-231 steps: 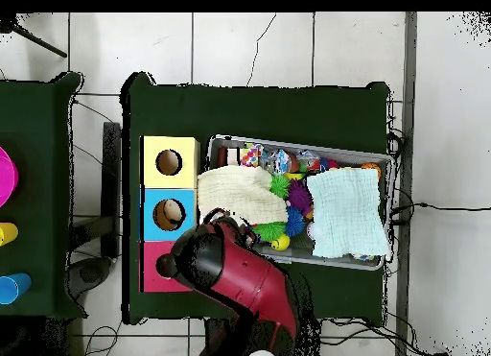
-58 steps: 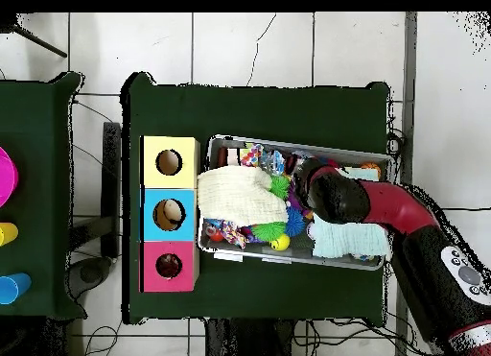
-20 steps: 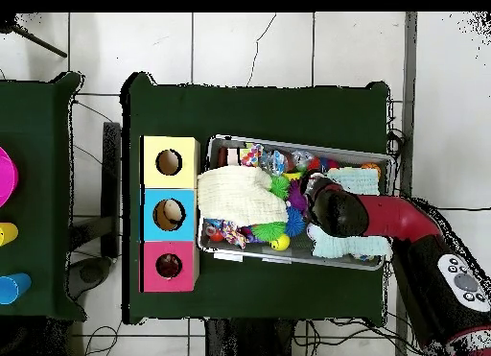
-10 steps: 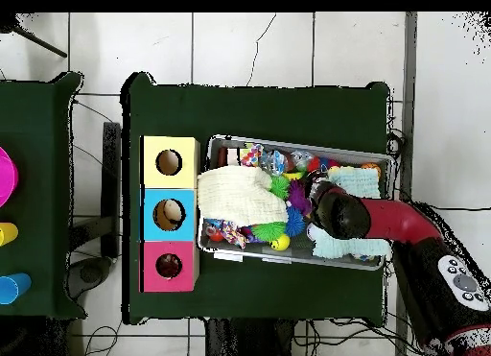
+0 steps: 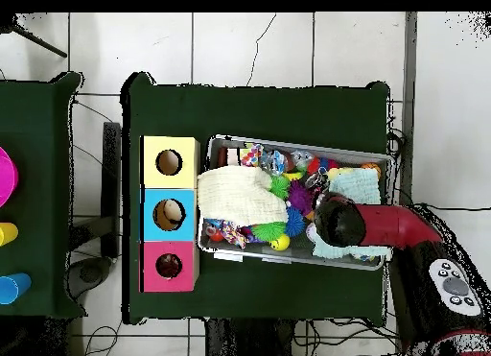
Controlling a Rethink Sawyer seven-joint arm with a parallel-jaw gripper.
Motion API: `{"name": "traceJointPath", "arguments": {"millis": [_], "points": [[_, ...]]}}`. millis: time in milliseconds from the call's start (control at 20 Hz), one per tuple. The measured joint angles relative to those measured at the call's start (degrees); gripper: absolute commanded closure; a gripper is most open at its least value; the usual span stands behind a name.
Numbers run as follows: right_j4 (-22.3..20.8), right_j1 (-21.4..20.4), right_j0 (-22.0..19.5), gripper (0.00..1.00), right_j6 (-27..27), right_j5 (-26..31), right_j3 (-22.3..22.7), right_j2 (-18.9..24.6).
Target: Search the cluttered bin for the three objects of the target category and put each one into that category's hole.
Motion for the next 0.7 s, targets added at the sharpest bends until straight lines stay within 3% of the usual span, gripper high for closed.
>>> {"name": "traceJointPath", "arguments": {"millis": [200, 700], "points": [[0.0, -2.1, 2.8, 0.0, 0.0, 0.0, 0.0, -4.0], [0.1, -2.7, 4.6, 0.0, 0.0, 0.0, -1.4, -10.2]]}}
